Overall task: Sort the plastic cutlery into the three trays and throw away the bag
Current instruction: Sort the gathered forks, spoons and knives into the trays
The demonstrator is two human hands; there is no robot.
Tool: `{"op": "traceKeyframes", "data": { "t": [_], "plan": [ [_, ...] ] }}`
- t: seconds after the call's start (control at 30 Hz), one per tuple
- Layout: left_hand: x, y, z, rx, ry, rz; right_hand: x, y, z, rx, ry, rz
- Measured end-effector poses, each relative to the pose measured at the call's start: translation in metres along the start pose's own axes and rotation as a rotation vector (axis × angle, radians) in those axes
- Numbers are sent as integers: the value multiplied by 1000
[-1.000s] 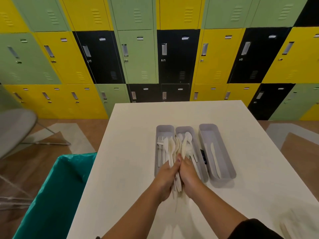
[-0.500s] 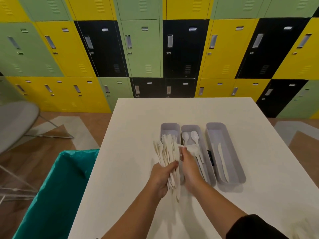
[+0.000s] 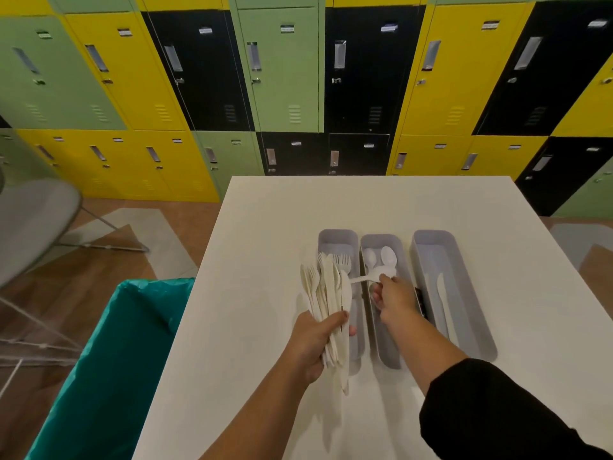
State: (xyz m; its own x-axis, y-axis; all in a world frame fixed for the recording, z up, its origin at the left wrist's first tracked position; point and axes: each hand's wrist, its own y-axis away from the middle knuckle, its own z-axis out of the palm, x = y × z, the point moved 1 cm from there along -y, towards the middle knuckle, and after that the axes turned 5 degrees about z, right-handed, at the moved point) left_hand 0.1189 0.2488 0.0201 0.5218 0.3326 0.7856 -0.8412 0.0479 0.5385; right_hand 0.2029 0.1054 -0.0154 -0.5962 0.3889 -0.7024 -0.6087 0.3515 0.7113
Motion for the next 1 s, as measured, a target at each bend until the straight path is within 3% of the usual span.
{"op": "traceKeyframes", "data": {
  "t": [0.17, 0.27, 0.33, 0.4, 0.53, 0.6, 0.73, 1.0],
  "plan": [
    [1, -4, -6, 7, 12, 14, -26, 9, -4, -21, 53, -236],
    [1, -6, -7, 16, 22, 23, -45, 9, -18, 40, 423, -565],
    [2, -7, -5, 26, 14, 33, -47, 7, -30, 75, 653, -687],
    [1, -7, 0, 21, 12, 48, -44, 7, -39, 65, 848, -700],
    [2, -6, 8, 13, -14, 72, -32, 14, -43, 65, 1014, -710],
    [2, -5, 12, 19, -32, 80, -27, 30, -40, -35, 911, -748],
    [1, -4, 19, -1, -59, 109, -6, 69, -29, -390, 765, -499],
    [-5, 0, 30, 9, -281, 171, 4, 78, -40, -343, 626, -398]
  ]
}}
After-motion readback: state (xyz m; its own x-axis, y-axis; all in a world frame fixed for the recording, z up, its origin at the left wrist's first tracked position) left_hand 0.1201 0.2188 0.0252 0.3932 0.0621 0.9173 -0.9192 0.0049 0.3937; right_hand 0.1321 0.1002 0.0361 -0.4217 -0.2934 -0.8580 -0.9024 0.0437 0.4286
